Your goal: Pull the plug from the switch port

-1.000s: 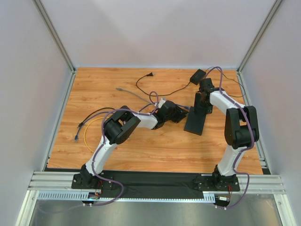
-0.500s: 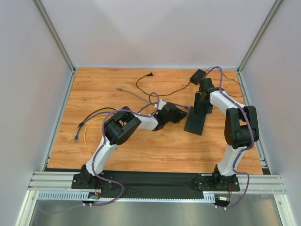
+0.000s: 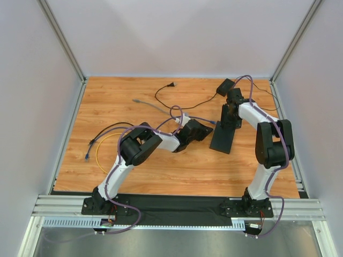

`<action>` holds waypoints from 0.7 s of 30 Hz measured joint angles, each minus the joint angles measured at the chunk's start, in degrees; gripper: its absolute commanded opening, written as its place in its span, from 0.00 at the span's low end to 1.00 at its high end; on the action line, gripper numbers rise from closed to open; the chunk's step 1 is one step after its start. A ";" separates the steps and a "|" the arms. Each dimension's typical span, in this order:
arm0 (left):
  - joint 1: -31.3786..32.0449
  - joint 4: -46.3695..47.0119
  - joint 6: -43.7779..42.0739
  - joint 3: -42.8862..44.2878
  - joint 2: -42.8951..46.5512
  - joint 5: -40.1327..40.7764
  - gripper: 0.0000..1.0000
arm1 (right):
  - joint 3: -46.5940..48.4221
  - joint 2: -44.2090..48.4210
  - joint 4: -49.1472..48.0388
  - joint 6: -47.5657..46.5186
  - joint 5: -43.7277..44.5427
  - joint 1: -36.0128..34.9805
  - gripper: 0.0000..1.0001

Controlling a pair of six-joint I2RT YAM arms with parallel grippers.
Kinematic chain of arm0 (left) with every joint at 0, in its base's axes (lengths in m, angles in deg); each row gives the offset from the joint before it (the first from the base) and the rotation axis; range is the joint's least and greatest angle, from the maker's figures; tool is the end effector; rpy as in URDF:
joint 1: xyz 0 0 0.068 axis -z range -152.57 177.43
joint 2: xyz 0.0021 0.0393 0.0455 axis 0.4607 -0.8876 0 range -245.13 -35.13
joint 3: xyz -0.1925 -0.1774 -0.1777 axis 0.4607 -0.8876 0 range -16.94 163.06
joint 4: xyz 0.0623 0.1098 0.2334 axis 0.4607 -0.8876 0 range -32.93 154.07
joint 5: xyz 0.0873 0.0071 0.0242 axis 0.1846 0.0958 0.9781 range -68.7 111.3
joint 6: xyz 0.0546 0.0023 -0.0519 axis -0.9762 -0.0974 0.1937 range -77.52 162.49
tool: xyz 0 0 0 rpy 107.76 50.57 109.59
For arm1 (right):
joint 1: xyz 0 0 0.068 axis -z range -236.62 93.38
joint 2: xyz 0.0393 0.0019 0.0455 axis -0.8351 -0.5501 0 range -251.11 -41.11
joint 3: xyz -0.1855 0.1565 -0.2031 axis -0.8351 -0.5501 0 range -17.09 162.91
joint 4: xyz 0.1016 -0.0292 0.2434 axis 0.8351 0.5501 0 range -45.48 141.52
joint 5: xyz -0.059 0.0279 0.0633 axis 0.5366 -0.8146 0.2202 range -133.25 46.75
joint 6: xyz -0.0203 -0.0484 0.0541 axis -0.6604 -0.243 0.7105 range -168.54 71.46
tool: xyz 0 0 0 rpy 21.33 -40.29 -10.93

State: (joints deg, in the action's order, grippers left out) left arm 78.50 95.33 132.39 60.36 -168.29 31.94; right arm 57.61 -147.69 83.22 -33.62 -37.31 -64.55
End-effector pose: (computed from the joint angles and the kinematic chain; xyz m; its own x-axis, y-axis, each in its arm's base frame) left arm 0.3514 -0.4164 0.1094 -0.6595 -0.7476 -0.0783 -0.2605 0.3250 -0.9091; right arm 0.3942 0.0481 0.1995 -0.9291 0.1292 -0.3464 0.1409 0.9900 -0.0086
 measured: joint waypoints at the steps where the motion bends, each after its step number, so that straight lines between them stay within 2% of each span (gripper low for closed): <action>1: 0.22 0.13 -0.42 -0.02 0.00 0.24 0.21 | 0.13 -0.11 0.04 0.00 0.04 -0.09 0.53; 21: 0.04 4.74 -4.63 -3.67 0.63 3.30 0.22 | 1.40 -1.11 0.04 -0.07 0.22 -0.31 0.53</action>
State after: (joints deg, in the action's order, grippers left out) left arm 78.54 100.08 127.76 56.69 -167.66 35.24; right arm 59.01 -148.81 83.26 -33.69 -37.09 -64.85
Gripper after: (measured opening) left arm 0.225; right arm 0.535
